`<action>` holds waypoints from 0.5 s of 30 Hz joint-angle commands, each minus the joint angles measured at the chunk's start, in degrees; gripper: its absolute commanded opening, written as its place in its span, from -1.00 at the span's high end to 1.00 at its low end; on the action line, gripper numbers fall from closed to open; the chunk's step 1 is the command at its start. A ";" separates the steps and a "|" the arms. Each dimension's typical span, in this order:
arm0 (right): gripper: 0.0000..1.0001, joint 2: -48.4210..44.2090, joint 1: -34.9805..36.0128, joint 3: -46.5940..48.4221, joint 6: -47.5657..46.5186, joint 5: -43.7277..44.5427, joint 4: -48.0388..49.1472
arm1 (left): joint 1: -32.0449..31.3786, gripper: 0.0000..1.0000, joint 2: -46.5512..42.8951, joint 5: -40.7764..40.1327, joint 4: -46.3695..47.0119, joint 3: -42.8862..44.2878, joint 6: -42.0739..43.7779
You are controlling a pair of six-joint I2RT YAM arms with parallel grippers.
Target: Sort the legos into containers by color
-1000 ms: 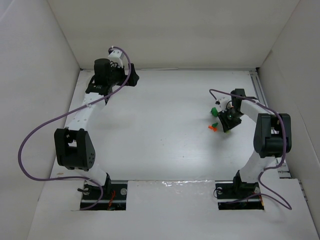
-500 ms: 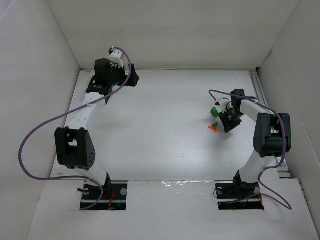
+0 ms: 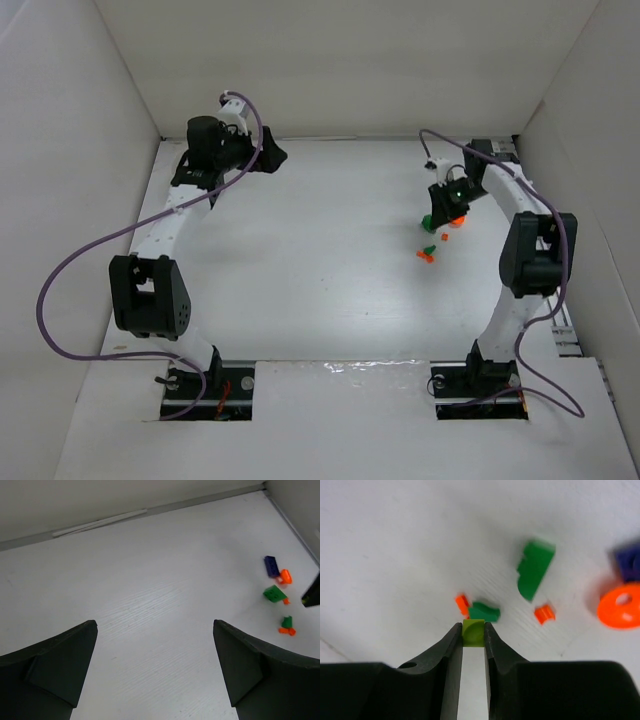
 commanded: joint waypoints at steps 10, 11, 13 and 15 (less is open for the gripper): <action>0.78 10.99 7.52 26.59 0.75 -34.36 -17.01 | -7.01 -0.83 -9.97 20.56 10.00 -11.37 17.82; 0.78 11.00 7.52 26.59 0.75 -36.38 -17.54 | -8.08 -0.79 -10.50 20.03 10.53 -12.16 20.11; 0.78 11.79 7.52 27.12 0.75 -41.66 -18.07 | -9.58 -0.71 -11.99 20.02 11.75 -15.23 24.95; 0.78 11.79 8.13 27.12 0.14 -44.21 -18.07 | -10.72 -0.66 -12.53 20.89 16.58 -18.91 25.49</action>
